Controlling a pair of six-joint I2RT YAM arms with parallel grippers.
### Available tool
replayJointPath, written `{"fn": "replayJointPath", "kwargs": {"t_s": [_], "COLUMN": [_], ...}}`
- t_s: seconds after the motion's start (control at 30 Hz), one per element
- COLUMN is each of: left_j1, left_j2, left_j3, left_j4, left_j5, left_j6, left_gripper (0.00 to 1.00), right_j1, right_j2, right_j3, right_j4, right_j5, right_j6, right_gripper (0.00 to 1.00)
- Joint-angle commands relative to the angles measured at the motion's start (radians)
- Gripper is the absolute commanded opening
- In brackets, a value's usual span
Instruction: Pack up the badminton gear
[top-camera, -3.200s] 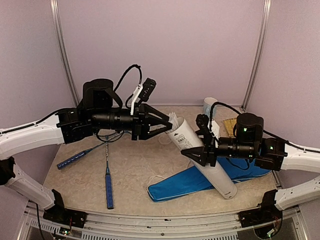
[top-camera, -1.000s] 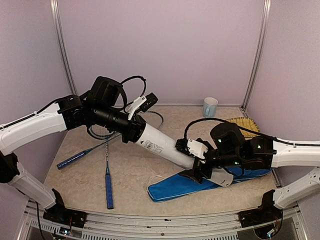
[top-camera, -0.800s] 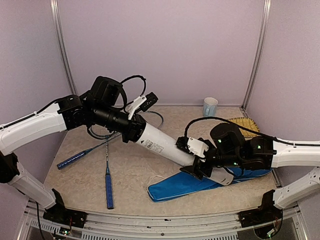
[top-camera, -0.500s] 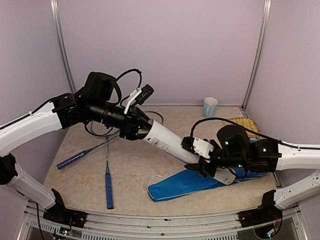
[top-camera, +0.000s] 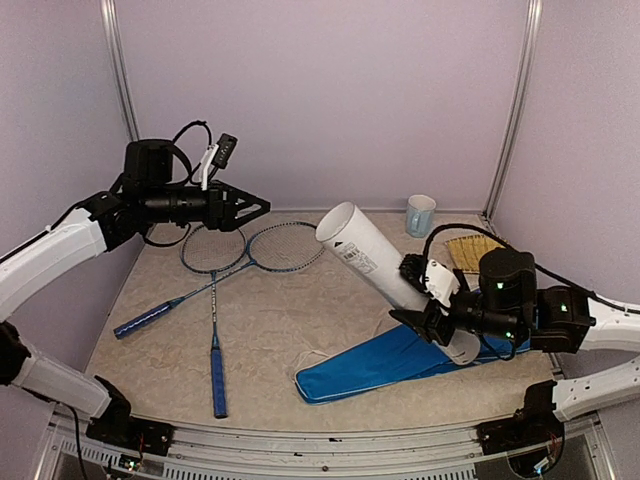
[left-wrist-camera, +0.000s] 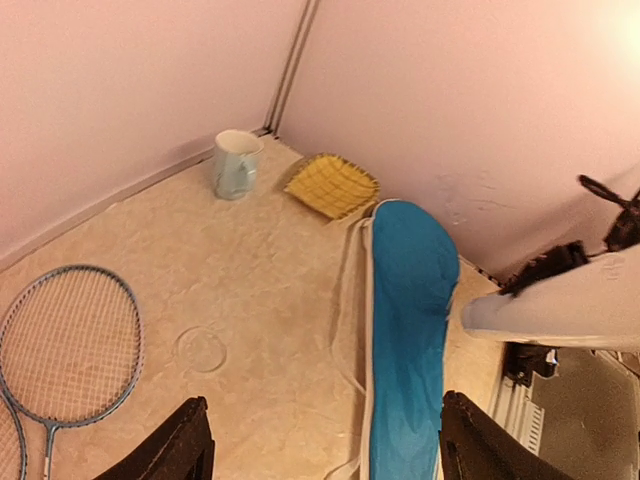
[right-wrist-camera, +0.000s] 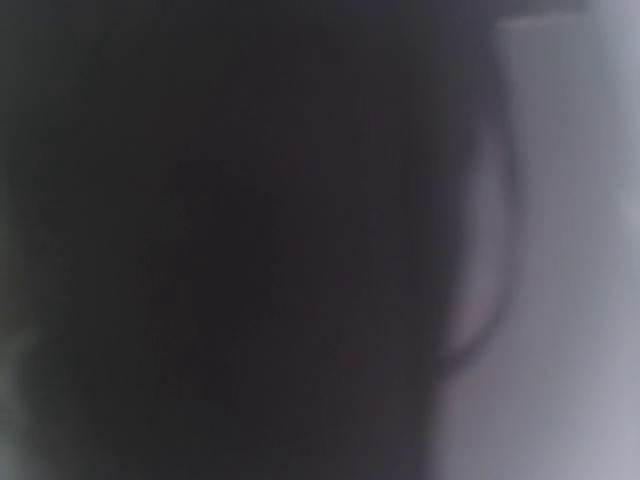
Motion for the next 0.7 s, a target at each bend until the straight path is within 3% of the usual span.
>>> {"fn": "replayJointPath", "kwargs": {"t_s": [0.0,0.17,0.37,0.67], "left_j1": [0.009,-0.051,-0.109,-0.159], "left_j2": [0.177,0.426,0.703,0.985], "left_j3": [-0.010,0.123,0.314,0.586], "left_j4": [0.044,-0.036,-0.097,-0.191], "left_j5": [-0.181,-0.392,-0.471,-0.525], "left_j6": [-0.036,-0.010,-0.042,-0.054], "left_gripper": [0.74,0.67,0.50,0.41], "right_j1": [-0.004,-0.004,-0.004,-0.003], "right_j2": [-0.066,-0.088,-0.103,-0.120], "right_j3": [-0.017,-0.024,-0.032,-0.053], "right_j4": [0.077,0.056,0.050,0.066], "right_j5": [0.028,0.028,0.032,0.015], "right_j6": [0.041,0.069,0.088,0.097], "right_gripper": [0.55,0.55,0.55,0.55]}}
